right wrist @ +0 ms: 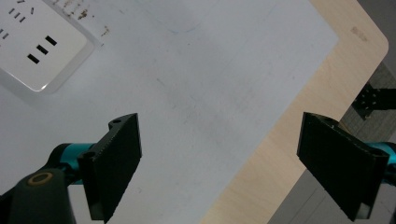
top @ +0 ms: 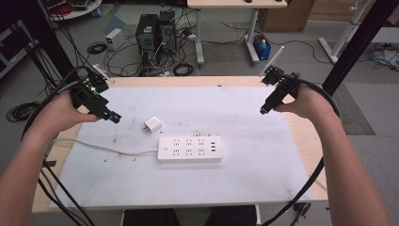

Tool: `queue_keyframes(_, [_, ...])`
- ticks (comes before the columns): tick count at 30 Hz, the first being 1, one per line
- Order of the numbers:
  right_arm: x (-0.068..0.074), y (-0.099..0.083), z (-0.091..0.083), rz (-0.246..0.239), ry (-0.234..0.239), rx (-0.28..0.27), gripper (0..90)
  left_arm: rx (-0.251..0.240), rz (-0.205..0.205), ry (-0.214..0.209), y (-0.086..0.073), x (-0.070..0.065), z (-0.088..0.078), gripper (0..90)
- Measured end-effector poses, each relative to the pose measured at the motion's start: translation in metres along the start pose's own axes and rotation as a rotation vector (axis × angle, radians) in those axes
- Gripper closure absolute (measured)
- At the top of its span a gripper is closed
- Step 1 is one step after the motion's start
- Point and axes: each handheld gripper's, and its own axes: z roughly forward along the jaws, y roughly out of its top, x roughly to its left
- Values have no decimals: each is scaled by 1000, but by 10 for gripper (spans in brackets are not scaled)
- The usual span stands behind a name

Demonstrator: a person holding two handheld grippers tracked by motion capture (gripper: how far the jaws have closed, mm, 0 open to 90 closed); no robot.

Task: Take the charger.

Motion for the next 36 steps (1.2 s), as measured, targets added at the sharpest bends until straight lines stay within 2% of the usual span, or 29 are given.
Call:
queue_keyframes(2, [0, 0, 0, 0, -2, 6, 133, -3, -8, -1, 1, -1, 1, 182])
queue_keyframes(3, [0, -1, 1, -5, -3, 5, 133, 3, 3, -1, 2, 0, 1, 182])
queue_keyframes(14, [-2, -3, 3, 9, 0, 4, 133, -1, 5, -30, 18, 3, 11, 183])
queue_keyframes(15, [-2, -3, 3, -1, 1, -5, 133, 2, 26, -39, 22, 4, 20, 183])
queue_keyframes(21, [3, 1, 3, -23, 5, -16, 133, 14, 0, -55, 33, 9, 53, 183])
queue_keyframes(22, [4, 1, 3, -21, 6, -14, 133, 28, 7, -51, 34, 10, 59, 183])
queue_keyframes(24, [4, 1, 2, -19, 4, -18, 133, 38, -18, -57, 37, 11, 72, 183])
queue_keyframes(29, [3, 0, 1, -23, 0, -28, 133, 68, -40, -66, 43, 13, 103, 183])
queue_keyframes(33, [1, -1, 1, -14, -1, -31, 133, 115, -41, -57, 49, 16, 124, 183])
queue_keyframes(36, [1, -2, 1, -17, -1, -40, 133, 134, -45, -69, 52, 17, 139, 183])
